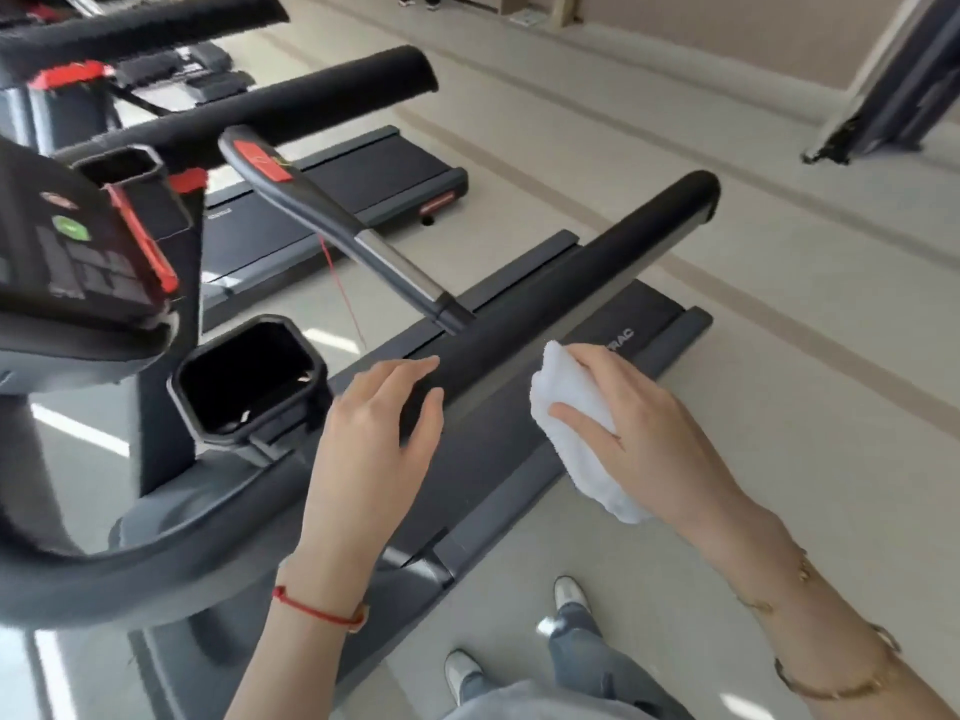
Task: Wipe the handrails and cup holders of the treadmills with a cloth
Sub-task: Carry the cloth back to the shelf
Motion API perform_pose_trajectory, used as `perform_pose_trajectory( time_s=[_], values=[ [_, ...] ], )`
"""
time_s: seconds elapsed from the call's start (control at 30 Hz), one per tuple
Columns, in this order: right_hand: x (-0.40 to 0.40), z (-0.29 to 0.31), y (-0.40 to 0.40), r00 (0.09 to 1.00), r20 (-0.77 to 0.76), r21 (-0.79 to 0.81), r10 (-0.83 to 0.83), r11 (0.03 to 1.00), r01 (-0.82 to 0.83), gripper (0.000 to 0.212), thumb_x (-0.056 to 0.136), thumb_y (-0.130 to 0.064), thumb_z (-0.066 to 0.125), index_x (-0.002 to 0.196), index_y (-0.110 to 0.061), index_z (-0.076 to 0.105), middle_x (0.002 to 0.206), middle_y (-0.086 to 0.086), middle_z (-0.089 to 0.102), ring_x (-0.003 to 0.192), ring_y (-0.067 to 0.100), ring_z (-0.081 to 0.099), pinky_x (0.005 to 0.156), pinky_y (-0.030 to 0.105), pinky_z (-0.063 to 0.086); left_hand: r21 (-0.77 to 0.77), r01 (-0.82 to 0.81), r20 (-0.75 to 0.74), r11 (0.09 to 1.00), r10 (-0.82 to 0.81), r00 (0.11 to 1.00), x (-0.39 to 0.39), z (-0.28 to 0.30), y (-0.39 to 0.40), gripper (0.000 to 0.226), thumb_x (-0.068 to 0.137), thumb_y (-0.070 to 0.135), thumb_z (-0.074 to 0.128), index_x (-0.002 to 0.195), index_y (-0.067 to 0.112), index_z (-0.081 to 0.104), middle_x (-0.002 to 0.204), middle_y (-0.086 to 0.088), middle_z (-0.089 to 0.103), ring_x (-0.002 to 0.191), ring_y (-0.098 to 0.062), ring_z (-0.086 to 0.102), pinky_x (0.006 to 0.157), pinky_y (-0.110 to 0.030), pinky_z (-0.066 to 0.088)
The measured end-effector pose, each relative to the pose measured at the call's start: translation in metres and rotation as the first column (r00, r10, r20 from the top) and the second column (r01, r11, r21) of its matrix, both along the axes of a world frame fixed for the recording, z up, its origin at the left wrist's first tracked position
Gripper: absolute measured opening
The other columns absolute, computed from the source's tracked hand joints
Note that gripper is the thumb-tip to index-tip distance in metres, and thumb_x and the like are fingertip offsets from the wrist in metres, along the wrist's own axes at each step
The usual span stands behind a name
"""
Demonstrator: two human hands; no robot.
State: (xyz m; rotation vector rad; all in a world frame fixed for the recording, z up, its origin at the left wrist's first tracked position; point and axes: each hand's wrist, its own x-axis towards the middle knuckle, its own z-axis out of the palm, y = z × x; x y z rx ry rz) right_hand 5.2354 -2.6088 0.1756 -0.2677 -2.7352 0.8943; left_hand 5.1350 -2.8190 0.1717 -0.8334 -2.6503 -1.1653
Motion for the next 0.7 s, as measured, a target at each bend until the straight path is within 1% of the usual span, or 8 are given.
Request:
perform_pose_trajectory(
  time_s=[0.1, 0.17, 0.23, 0.3, 0.37, 0.43, 0.53, 0.7],
  values=[
    [0.030, -0.006, 0.028, 0.994, 0.005, -0.019, -0.112, 0.994, 0.112, 0.034, 0.094, -0.049, 0.047, 0.127, -0.040, 0.040, 0.117, -0.024, 0.052, 0.094, -0.003, 0.047, 0.072, 0.021, 0.039, -0.039, 0.101, -0.028, 0.994, -0.102, 0.994, 0.011, -0.002, 0.038, 0.029, 0.096, 0.023, 0.057, 0.124, 0.018, 0.064, 0.118, 0.006, 0.064, 0.105, -0.017, 0.061, 0.093, -0.045, 0.050],
    [0.050, -0.010, 0.049, 0.983, 0.012, -0.031, -0.182, 0.983, 0.182, 0.035, 0.094, -0.049, 0.046, 0.127, -0.040, 0.039, 0.118, -0.025, 0.052, 0.094, -0.003, 0.048, 0.074, 0.024, 0.040, -0.053, 0.160, -0.041, 0.986, -0.163, 0.986, 0.018, -0.004, 0.066, 0.029, 0.096, 0.023, 0.057, 0.123, 0.018, 0.065, 0.118, 0.005, 0.065, 0.106, -0.016, 0.061, 0.094, -0.045, 0.050],
    [0.071, -0.014, 0.075, 0.969, 0.017, -0.024, -0.247, 0.969, 0.247, 0.036, 0.093, -0.052, 0.043, 0.127, -0.040, 0.039, 0.118, -0.023, 0.052, 0.095, -0.001, 0.048, 0.074, 0.025, 0.040, -0.051, 0.226, -0.050, 0.973, -0.229, 0.972, 0.027, -0.007, 0.097, 0.029, 0.095, 0.022, 0.058, 0.122, 0.016, 0.065, 0.116, 0.003, 0.066, 0.088, -0.014, 0.061, 0.090, -0.044, 0.052],
    [0.091, -0.019, 0.103, 0.953, 0.022, -0.014, -0.301, 0.953, 0.302, 0.037, 0.093, -0.053, 0.042, 0.126, -0.039, 0.040, 0.117, -0.022, 0.053, 0.091, -0.003, 0.045, 0.071, 0.021, 0.036, -0.040, 0.279, -0.053, 0.959, -0.281, 0.958, 0.037, -0.011, 0.133, 0.028, 0.094, 0.019, 0.060, 0.121, 0.015, 0.066, 0.115, 0.001, 0.067, 0.066, -0.008, 0.049, 0.082, -0.045, 0.053],
    [0.111, -0.022, 0.134, 0.940, 0.035, -0.007, -0.340, 0.940, 0.340, 0.037, 0.093, -0.052, 0.043, 0.127, -0.037, 0.041, 0.116, -0.021, 0.054, 0.090, -0.004, 0.043, 0.069, 0.018, 0.032, -0.024, 0.313, -0.042, 0.949, -0.314, 0.948, 0.048, -0.016, 0.170, 0.027, 0.094, 0.018, 0.060, 0.121, 0.014, 0.066, 0.115, 0.001, 0.066, 0.054, -0.002, 0.035, 0.075, -0.045, 0.054],
    [0.132, -0.024, 0.164, 0.925, 0.047, -0.013, -0.378, 0.925, 0.379, 0.036, 0.094, -0.050, 0.044, 0.127, -0.035, 0.042, 0.116, -0.017, 0.056, 0.093, -0.002, 0.046, 0.070, 0.018, 0.032, -0.012, 0.345, -0.014, 0.938, -0.345, 0.938, 0.061, -0.021, 0.208, 0.027, 0.095, 0.019, 0.060, 0.121, 0.015, 0.066, 0.116, 0.003, 0.066, 0.052, 0.002, 0.031, 0.073, -0.043, 0.053],
    [0.159, -0.028, 0.207, 0.898, 0.068, -0.044, -0.435, 0.898, 0.439, 0.035, 0.093, -0.051, 0.044, 0.126, -0.038, 0.041, 0.114, -0.019, 0.055, 0.094, -0.002, 0.048, 0.072, 0.020, 0.035, 0.004, 0.386, -0.001, 0.923, -0.386, 0.923, 0.079, -0.027, 0.259, 0.026, 0.095, 0.017, 0.061, 0.120, 0.016, 0.067, 0.114, 0.007, 0.066, 0.051, 0.005, 0.036, 0.072, -0.037, 0.050],
    [0.186, -0.032, 0.272, 0.864, 0.104, -0.054, -0.493, 0.865, 0.499, 0.033, 0.095, -0.049, 0.046, 0.126, -0.039, 0.042, 0.114, -0.020, 0.055, 0.098, 0.003, 0.051, 0.076, 0.026, 0.042, -0.001, 0.426, -0.008, 0.904, -0.426, 0.904, 0.093, -0.033, 0.330, 0.027, 0.093, 0.015, 0.062, 0.120, 0.014, 0.067, 0.114, 0.002, 0.067, 0.052, 0.004, 0.034, 0.072, -0.035, 0.051]
  ],
)
